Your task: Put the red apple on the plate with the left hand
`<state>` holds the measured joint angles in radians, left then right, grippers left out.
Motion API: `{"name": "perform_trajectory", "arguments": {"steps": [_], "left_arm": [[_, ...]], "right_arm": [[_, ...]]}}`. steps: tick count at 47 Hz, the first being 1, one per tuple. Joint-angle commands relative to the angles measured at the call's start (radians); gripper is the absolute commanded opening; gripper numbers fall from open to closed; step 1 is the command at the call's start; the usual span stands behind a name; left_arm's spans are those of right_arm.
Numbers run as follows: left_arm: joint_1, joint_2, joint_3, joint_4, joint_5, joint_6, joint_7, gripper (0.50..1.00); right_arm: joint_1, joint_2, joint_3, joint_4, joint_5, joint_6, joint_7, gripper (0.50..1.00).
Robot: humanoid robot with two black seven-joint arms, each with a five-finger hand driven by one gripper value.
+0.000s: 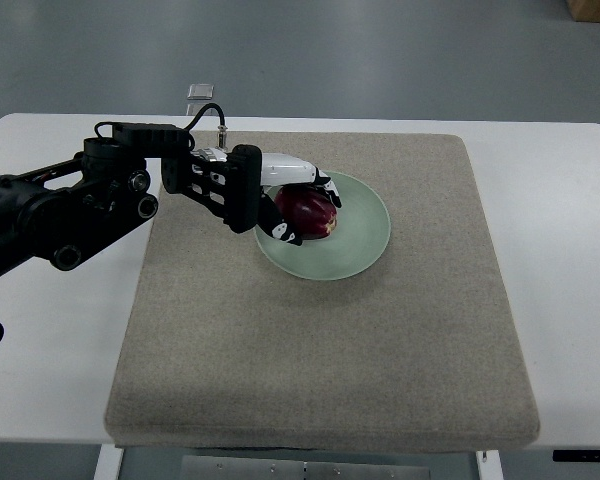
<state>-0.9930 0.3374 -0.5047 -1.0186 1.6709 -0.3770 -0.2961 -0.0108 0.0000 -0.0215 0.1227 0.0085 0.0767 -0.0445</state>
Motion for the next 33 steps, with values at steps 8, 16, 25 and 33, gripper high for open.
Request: {"name": "perform_trajectory", "arguments": {"steps": [8, 16, 25, 33], "left_arm": [[-0.001, 0.009, -0.003, 0.02, -0.126, -0.002, 0.0, 0.996], [-0.045, 0.072, -0.006, 0.026, -0.426, -0.013, 0.008, 0.996], [-0.056, 0.115, -0.029, 0.051, -0.726, -0.014, 0.084, 0.996], [-0.041, 0.158, -0.08, 0.089, -1.146, -0.017, 0.239, 0.996]], "right_arm": [[0.0, 0.0, 0.0, 0.0, 0.001, 0.0, 0.0, 0.93], [0.0, 0.0, 0.0, 0.0, -0.001, 0.0, 0.0, 0.928], [0.0, 0.0, 0.0, 0.0, -0.001, 0.0, 0.0, 0.928], [0.0, 0.0, 0.0, 0.0, -0.001, 0.0, 0.0, 0.928]]}}
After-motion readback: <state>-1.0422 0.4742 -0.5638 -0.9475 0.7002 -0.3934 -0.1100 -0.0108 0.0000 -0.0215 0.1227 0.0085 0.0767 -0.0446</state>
